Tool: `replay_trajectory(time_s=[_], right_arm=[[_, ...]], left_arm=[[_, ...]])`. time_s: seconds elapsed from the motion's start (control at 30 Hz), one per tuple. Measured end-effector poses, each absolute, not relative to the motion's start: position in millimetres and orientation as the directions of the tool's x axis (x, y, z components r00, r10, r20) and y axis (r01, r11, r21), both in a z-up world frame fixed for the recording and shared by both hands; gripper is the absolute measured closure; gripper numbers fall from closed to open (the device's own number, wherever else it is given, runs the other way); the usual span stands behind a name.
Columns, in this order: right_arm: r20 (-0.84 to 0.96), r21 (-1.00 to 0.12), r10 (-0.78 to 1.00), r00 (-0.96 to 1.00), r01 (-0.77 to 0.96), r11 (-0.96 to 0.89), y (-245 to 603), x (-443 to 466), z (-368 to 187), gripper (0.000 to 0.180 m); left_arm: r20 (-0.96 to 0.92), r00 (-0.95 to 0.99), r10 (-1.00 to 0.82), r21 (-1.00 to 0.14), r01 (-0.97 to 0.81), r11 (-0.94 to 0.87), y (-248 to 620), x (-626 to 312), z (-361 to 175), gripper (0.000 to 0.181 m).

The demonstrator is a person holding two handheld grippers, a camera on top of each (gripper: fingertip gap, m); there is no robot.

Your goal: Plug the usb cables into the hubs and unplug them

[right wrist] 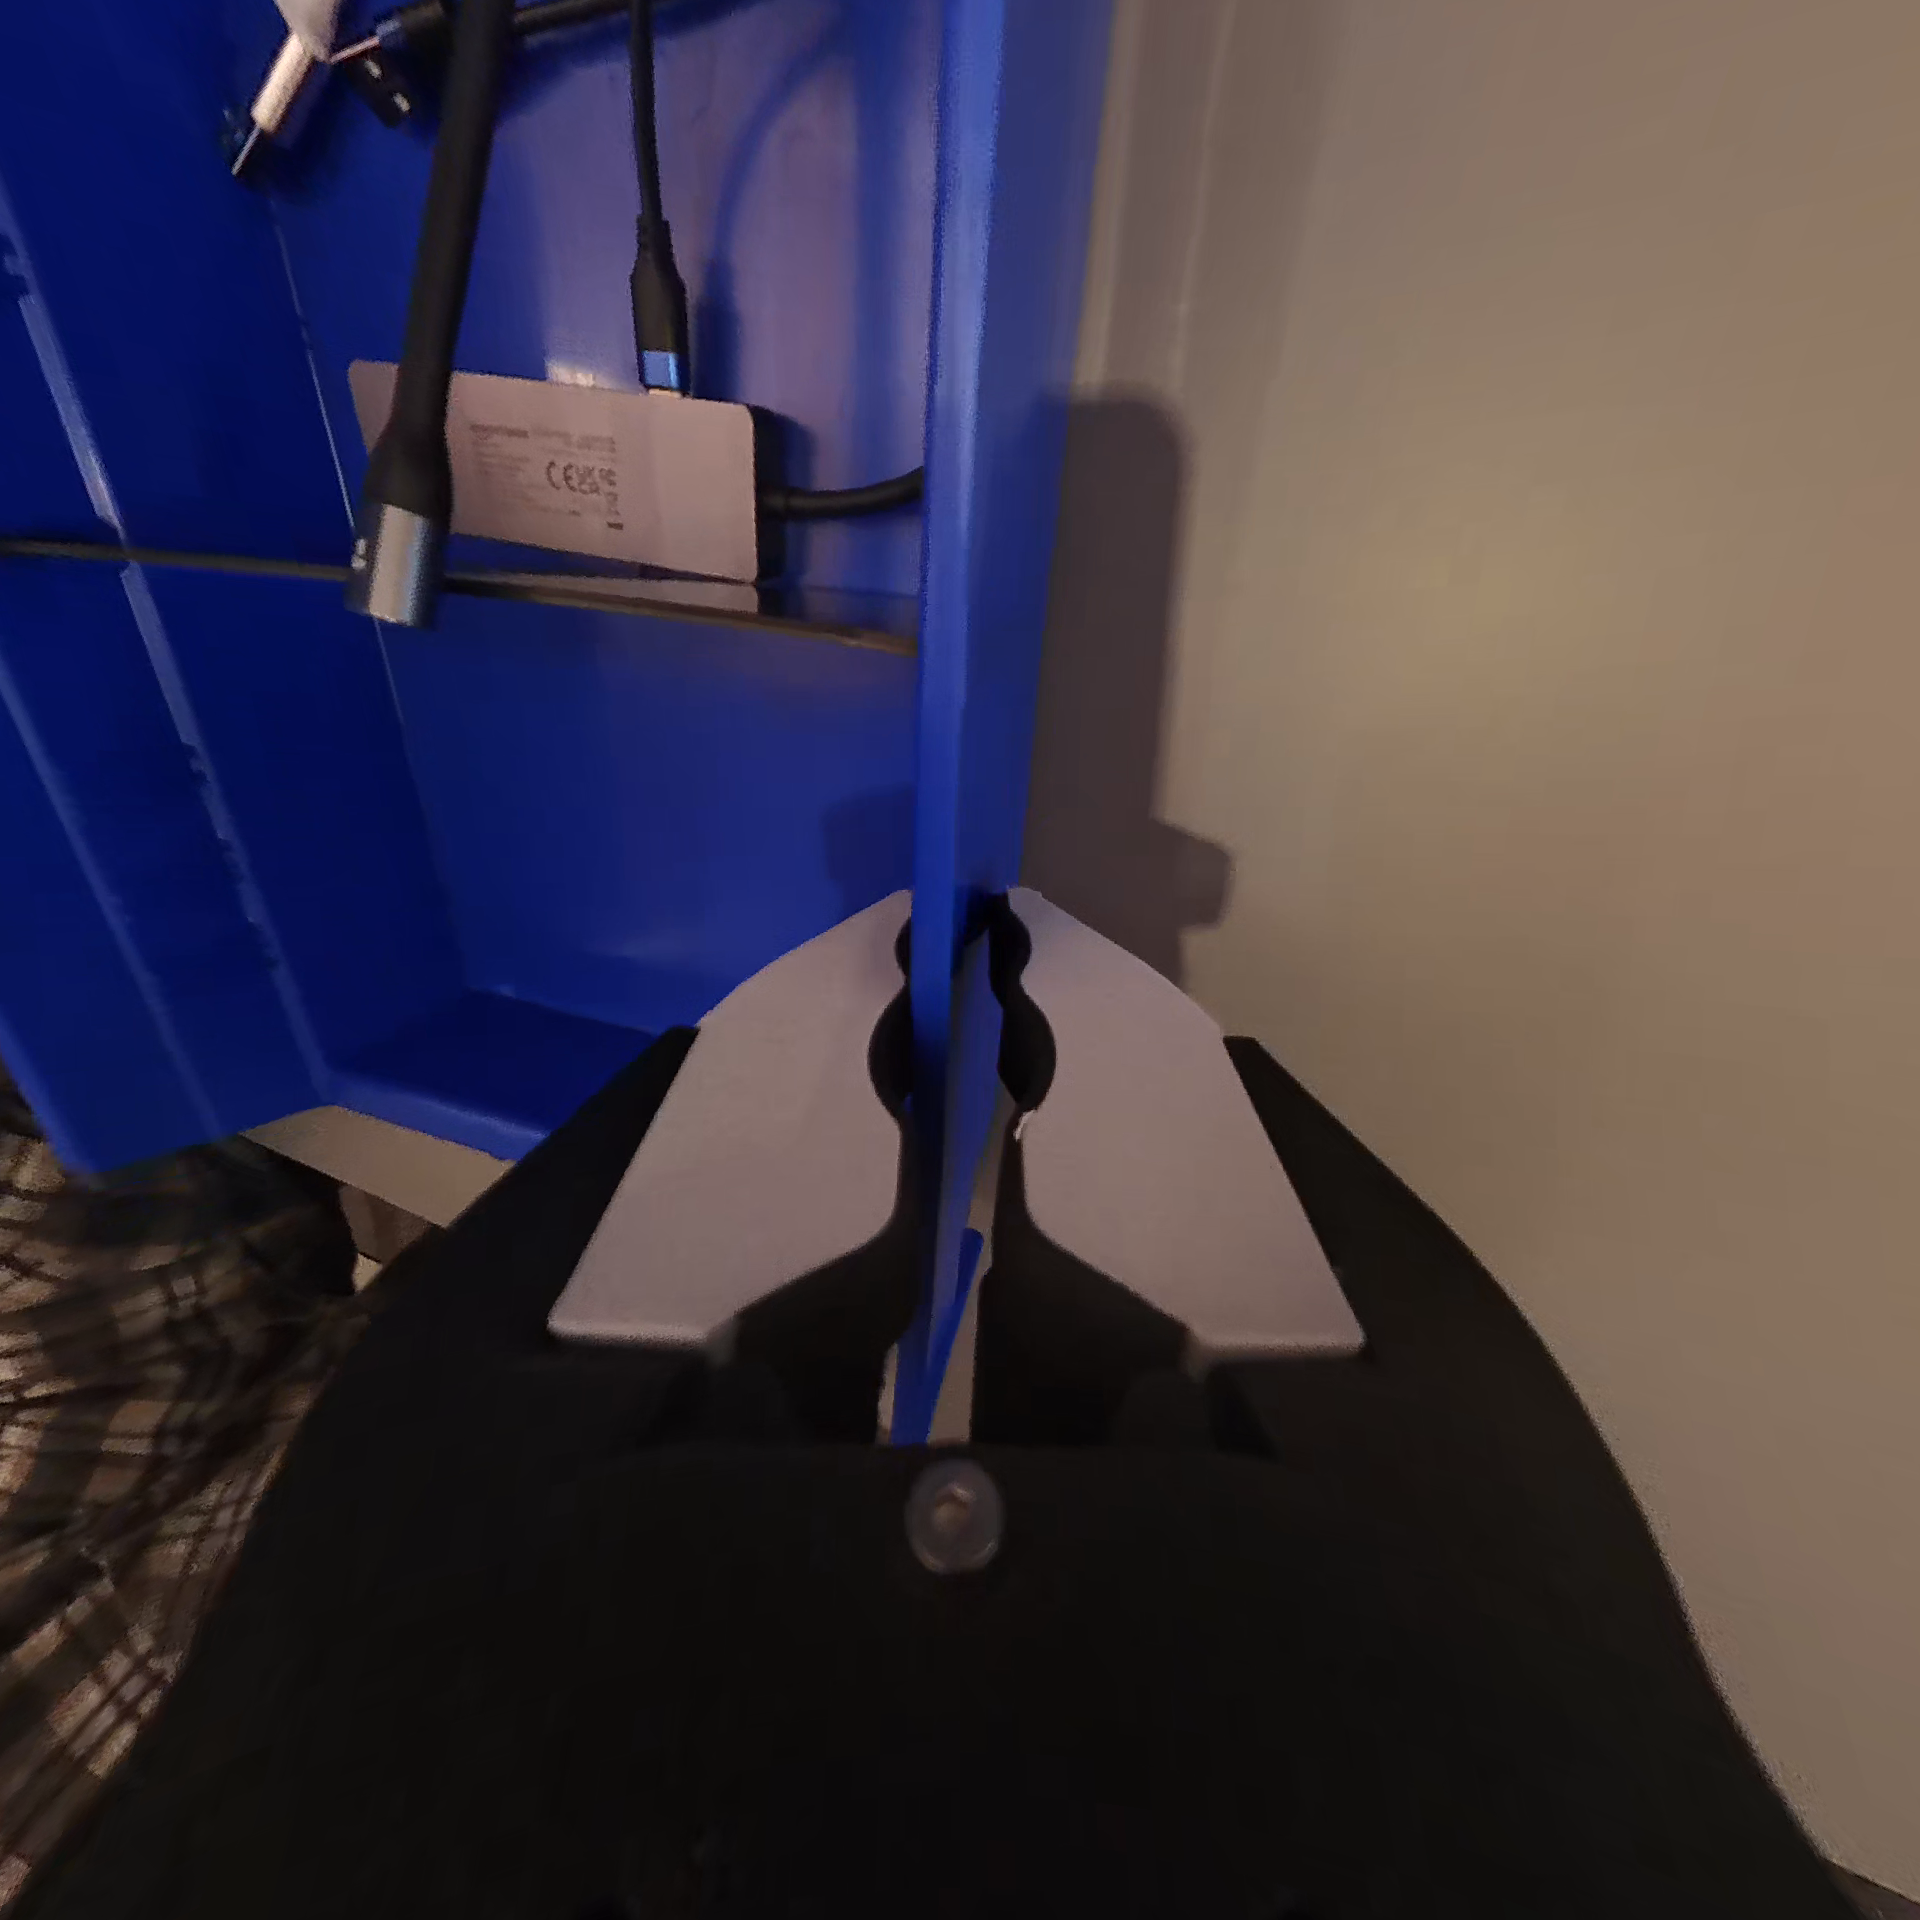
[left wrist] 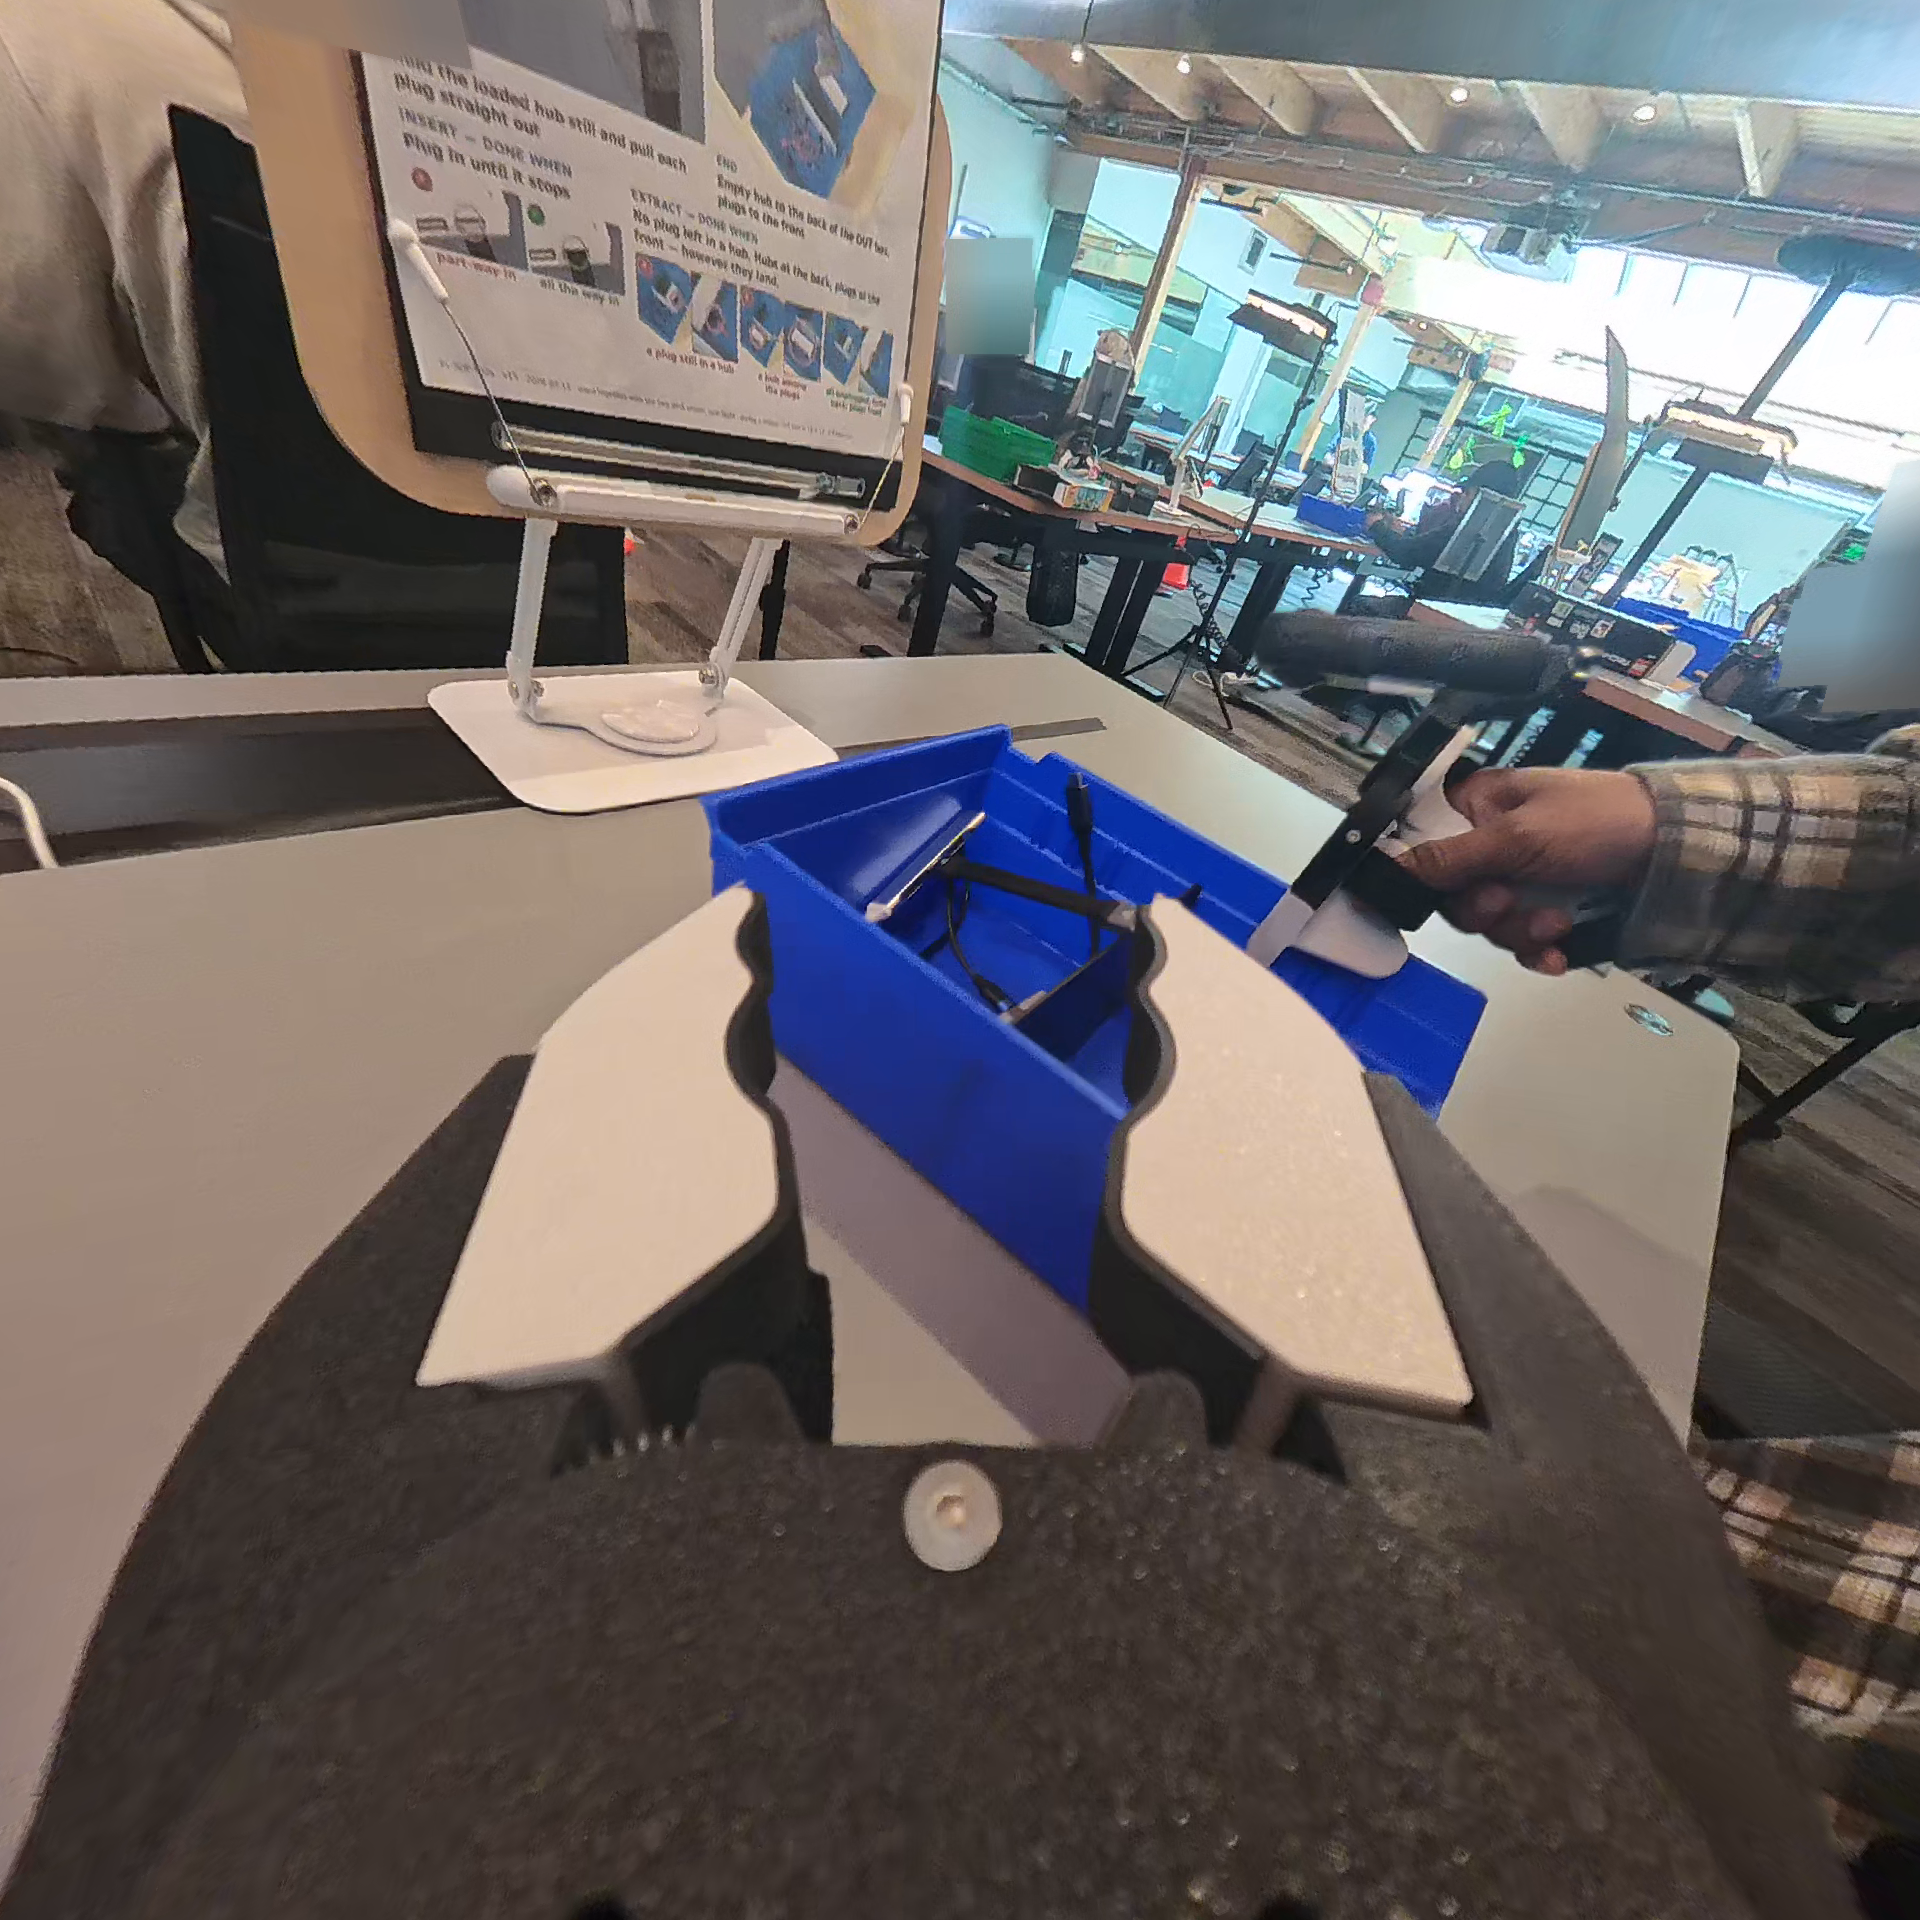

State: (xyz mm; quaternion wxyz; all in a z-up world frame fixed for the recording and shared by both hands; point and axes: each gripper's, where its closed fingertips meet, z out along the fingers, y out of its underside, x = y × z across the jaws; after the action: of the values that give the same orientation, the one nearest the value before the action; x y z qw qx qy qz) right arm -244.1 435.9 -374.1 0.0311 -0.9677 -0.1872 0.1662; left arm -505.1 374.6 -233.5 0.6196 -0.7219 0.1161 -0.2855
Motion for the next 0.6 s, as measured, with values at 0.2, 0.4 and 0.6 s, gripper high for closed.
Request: replay_trajectory(time_s=[0.2, 0.4, 0.6], right_arm=[[-0.33, -0.141, 0.414, 0.848, 0.39, -0.91, 427, -282, -374, 0.169], [-0.361, -0.135, 0.398, 0.843, 0.374, -0.917, 423, -303, -373, 0.167], [-0.365, -0.146, 0.439, 0.821, 0.415, -0.898, 421, -319, -373, 0.166]], left_arm=[[0.262, 0.814, -0.519, -0.964, 0.196, -0.179, 368, -511, -224, 0.116], [0.265, 0.817, -0.512, -0.963, 0.195, -0.187, 368, -512, -226, 0.116], [0.268, 0.813, -0.516, -0.962, 0.196, -0.191, 370, -507, -227, 0.116]])
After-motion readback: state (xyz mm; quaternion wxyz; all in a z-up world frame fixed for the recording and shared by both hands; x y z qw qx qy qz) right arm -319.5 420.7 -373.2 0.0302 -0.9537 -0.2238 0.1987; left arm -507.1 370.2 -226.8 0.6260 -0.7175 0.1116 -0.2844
